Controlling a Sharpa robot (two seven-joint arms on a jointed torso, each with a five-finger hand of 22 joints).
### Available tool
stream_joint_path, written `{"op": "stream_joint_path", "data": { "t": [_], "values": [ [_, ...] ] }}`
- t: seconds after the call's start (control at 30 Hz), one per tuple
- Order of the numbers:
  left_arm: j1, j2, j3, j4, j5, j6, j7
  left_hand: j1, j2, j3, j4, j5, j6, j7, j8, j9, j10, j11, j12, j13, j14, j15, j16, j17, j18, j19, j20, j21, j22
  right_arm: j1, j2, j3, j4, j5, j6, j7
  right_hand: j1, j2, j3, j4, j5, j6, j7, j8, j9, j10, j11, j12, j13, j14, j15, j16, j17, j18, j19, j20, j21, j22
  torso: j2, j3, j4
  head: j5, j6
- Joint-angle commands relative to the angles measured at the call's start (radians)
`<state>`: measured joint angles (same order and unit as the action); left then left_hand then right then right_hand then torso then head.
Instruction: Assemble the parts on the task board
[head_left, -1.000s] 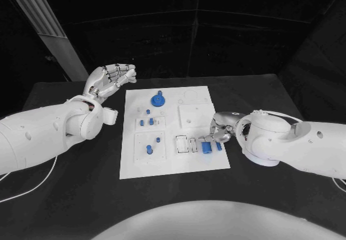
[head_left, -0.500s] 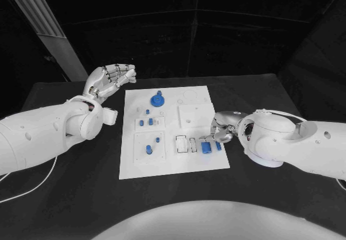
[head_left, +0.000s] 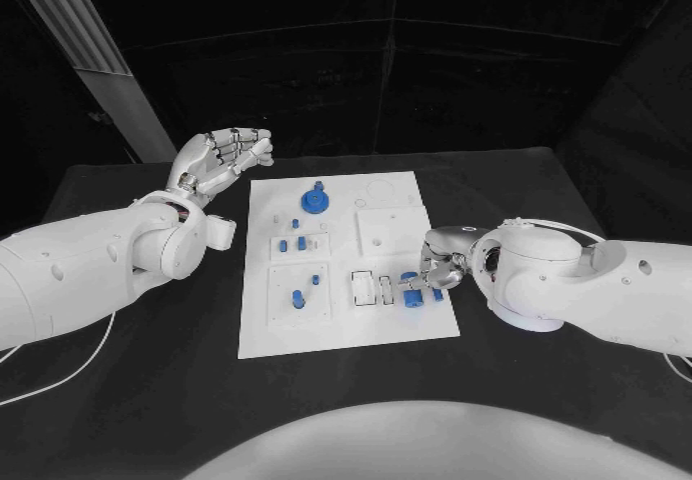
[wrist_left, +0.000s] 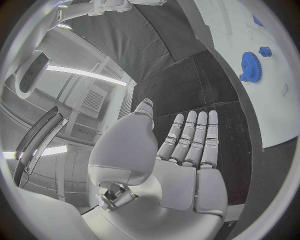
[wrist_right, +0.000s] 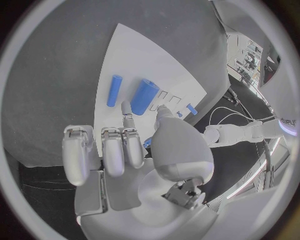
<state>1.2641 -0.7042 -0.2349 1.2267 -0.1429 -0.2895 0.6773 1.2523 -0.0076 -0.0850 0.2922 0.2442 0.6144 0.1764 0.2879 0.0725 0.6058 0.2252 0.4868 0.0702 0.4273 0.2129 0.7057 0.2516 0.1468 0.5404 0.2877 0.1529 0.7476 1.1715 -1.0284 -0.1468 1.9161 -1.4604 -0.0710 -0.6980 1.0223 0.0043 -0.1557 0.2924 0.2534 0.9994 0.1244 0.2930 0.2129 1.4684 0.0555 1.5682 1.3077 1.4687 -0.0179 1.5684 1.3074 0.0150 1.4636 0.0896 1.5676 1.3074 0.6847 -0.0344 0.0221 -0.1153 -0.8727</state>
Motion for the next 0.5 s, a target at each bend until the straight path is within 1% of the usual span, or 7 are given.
{"op": "stream_joint_path", "data": {
  "t": [0.03, 0.07, 0.13, 0.2, 0.33, 0.5],
  "values": [
    [0.001, 0.0, 0.001, 0.001, 0.002, 0.01, 0.124, 0.0, 0.012, -0.008, 0.0, 0.003, -0.006, 0.09, 0.005, -0.002, -0.008, 0.002, 0.003, -0.001, -0.006, 0.0, 0.004, -0.002, -0.01, 0.005, 0.0, -0.003, -0.001, 0.001, 0.006, 0.0, -0.008, 0.009, 0.046, -0.035, 0.001, 0.004, -0.009, -0.001, -0.003, -0.008, 0.002, 0.0, 0.003, 0.102, 0.004, 0.003, 0.263, 0.102, 0.008, 0.002, 0.263, -0.015, 0.107, 0.008, 0.003, 0.263, 0.0, 0.0002, 0.0001, 0.001, 0.0],
    [0.001, -0.001, 0.001, 0.001, 0.002, 0.01, 0.124, 0.0, 0.012, -0.008, 0.0, 0.003, -0.006, 0.09, 0.005, -0.002, -0.008, 0.002, 0.003, -0.001, -0.007, 0.0, 0.004, -0.002, -0.01, 0.005, 0.0, -0.003, -0.001, 0.001, 0.009, 0.0, -0.01, 0.009, 0.049, -0.034, 0.001, 0.004, -0.009, -0.001, -0.003, -0.008, 0.002, 0.0, 0.003, 0.102, 0.004, 0.003, 0.263, 0.102, 0.008, 0.002, 0.263, -0.015, 0.107, 0.008, 0.003, 0.263, 0.0, 0.0001, -0.0002, 0.0, 0.0],
    [0.001, -0.001, 0.001, 0.002, 0.002, 0.01, 0.124, 0.002, 0.013, -0.01, 0.0, 0.003, -0.007, 0.091, 0.007, -0.002, -0.01, 0.002, 0.006, -0.001, -0.007, 0.0, 0.007, -0.005, -0.01, 0.004, 0.0, -0.004, -0.002, 0.001, 0.013, 0.0, -0.013, 0.01, 0.053, -0.032, 0.0, -0.007, -0.013, 0.0, -0.002, -0.013, 0.003, 0.002, 0.005, 0.102, 0.006, 0.003, 0.263, 0.102, 0.01, 0.002, 0.263, -0.015, 0.107, 0.009, 0.003, 0.263, 0.0, -0.0001, -0.0006, 0.0, 0.0],
    [0.001, -0.002, 0.001, 0.002, 0.002, 0.009, 0.123, 0.002, 0.013, -0.01, 0.0, 0.003, -0.007, 0.091, 0.007, -0.002, -0.01, 0.002, 0.006, -0.001, -0.007, 0.0, 0.007, -0.005, -0.01, 0.004, 0.0, -0.004, -0.002, 0.001, 0.017, 0.0, -0.018, 0.011, 0.057, -0.031, -0.002, -0.012, -0.014, 0.0, 0.0, -0.014, 0.004, 0.003, 0.007, 0.102, 0.006, 0.003, 0.263, 0.102, 0.01, 0.002, 0.263, -0.015, 0.107, 0.01, 0.003, 0.263, 0.0, -0.0005, -0.0014, 0.0, 0.0],
    [0.001, -0.001, 0.001, 0.002, 0.002, 0.01, 0.124, 0.002, 0.013, -0.01, 0.0, 0.003, -0.007, 0.09, 0.008, -0.002, -0.01, 0.002, 0.006, -0.001, -0.007, 0.0, 0.007, -0.006, -0.01, 0.004, 0.0, -0.004, -0.002, 0.001, 0.025, 0.0, -0.03, 0.012, 0.067, -0.033, -0.002, -0.013, -0.014, 0.0, 0.001, -0.015, 0.004, 0.003, 0.007, 0.102, 0.006, 0.003, 0.263, 0.102, 0.01, 0.002, 0.263, -0.015, 0.107, 0.01, 0.003, 0.263, 0.0, -0.0004, 0.0001, -0.002, 0.0],
    [0.001, -0.002, 0.001, 0.003, 0.002, 0.011, 0.124, 0.002, 0.014, -0.01, 0.0, 0.003, -0.007, 0.09, 0.008, -0.001, -0.01, 0.002, 0.007, -0.001, -0.007, 0.0, 0.008, -0.006, -0.01, 0.004, 0.0, -0.004, -0.002, 0.0, 0.039, -0.001, -0.052, 0.023, 0.079, -0.034, -0.006, -0.012, -0.013, 0.001, 0.001, -0.027, 0.007, 0.0, 0.007, 0.102, 0.008, 0.003, 0.263, 0.102, 0.012, 0.002, 0.263, -0.015, 0.107, 0.011, 0.003, 0.263, 0.0, 0.0007, -0.0002, 0.001, 0.0]
  ]
}}
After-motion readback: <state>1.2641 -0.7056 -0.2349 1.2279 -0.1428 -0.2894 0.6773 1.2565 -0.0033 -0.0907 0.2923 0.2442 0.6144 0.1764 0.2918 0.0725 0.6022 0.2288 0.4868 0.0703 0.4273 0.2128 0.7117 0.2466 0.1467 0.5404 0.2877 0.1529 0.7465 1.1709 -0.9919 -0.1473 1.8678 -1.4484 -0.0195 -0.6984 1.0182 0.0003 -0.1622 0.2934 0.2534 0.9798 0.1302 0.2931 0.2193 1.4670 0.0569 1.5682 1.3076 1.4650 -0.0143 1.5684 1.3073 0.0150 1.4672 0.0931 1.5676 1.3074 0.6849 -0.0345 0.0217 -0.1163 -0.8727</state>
